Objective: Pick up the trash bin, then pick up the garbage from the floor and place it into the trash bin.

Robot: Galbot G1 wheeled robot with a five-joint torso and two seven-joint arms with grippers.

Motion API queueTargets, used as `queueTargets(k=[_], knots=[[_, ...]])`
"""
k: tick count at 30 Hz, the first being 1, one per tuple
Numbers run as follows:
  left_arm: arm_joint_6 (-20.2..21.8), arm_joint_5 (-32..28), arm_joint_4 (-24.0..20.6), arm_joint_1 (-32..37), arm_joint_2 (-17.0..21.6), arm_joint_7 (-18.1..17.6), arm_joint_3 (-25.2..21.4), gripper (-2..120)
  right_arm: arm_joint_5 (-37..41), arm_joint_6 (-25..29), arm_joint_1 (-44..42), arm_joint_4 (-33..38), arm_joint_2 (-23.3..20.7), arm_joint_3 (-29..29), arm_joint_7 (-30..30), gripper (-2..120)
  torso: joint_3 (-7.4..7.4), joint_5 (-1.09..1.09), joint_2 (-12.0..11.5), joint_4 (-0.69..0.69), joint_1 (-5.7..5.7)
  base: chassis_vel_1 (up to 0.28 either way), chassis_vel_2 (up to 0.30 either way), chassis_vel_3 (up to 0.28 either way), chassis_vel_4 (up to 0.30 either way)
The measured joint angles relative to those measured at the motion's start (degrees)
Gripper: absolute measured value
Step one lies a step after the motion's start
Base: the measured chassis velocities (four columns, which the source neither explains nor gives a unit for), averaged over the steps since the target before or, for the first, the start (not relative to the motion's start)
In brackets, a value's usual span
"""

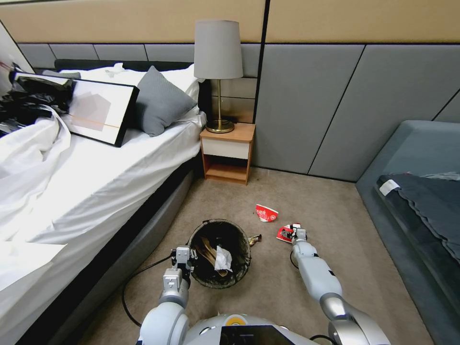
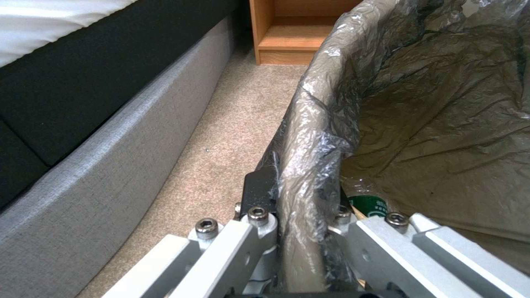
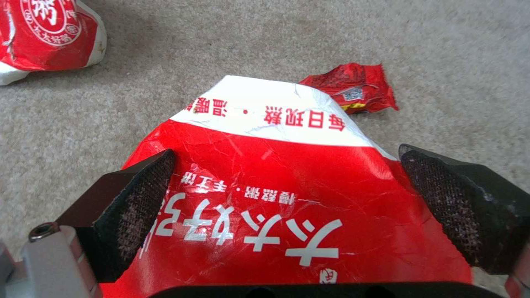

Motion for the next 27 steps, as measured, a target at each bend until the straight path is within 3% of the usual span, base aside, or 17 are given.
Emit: queueTargets(k=[16, 27], knots=[[-0.01, 0.05, -0.02, 0.27, 0.21, -0.09, 0.16, 2, -0.41, 1.13, 0.60, -4.00, 0.26, 0.04, -2.25, 98, 0.00, 0.03, 0.00, 0.02, 0.00, 0.000, 0.000, 0.000, 0.000], [0.02, 0.16, 0.00, -0.04, 0.43, -0.11, 0.94, 2, -1.70, 2.34, -0.60, -4.09, 0.49, 0.16, -2.73, 67, -0.01, 0.00, 0.00, 0.01, -0.01, 0.000, 0.000, 0.000, 0.000]])
